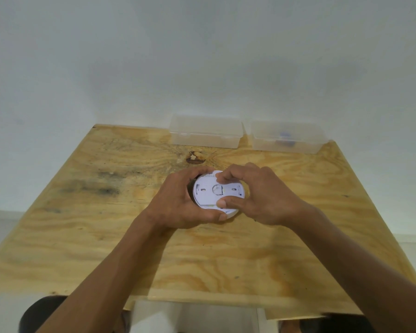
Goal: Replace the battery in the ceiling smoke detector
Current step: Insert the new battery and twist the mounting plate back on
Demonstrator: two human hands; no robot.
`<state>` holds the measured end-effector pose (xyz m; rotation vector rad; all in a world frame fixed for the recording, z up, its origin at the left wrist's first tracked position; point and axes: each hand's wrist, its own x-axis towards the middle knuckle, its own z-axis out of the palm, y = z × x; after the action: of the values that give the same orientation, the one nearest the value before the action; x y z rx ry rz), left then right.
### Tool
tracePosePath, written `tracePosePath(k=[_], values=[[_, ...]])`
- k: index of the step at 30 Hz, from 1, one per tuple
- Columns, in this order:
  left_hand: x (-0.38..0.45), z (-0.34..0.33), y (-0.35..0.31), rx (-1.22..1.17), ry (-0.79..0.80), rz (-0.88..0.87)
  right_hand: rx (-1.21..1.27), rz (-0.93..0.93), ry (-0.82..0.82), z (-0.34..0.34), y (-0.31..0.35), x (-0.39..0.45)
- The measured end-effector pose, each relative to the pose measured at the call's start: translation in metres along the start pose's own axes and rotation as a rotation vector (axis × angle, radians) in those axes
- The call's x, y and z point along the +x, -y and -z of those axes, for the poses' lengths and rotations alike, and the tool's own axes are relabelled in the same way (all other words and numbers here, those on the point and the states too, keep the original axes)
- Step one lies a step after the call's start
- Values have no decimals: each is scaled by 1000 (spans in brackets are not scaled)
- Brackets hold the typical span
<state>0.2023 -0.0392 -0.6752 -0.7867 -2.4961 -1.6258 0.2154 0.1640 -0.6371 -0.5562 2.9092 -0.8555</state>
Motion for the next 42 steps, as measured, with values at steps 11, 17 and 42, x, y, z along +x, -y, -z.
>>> tracePosePath(k=[11,17,42], values=[[0,1,8,3,-1,-2,-196,122,218,5,9,10],[1,1,11,6,7,-25,-199,141,247,6,8,12],[0,0,8,63,-18,-3,-173,130,227,2,8,8]])
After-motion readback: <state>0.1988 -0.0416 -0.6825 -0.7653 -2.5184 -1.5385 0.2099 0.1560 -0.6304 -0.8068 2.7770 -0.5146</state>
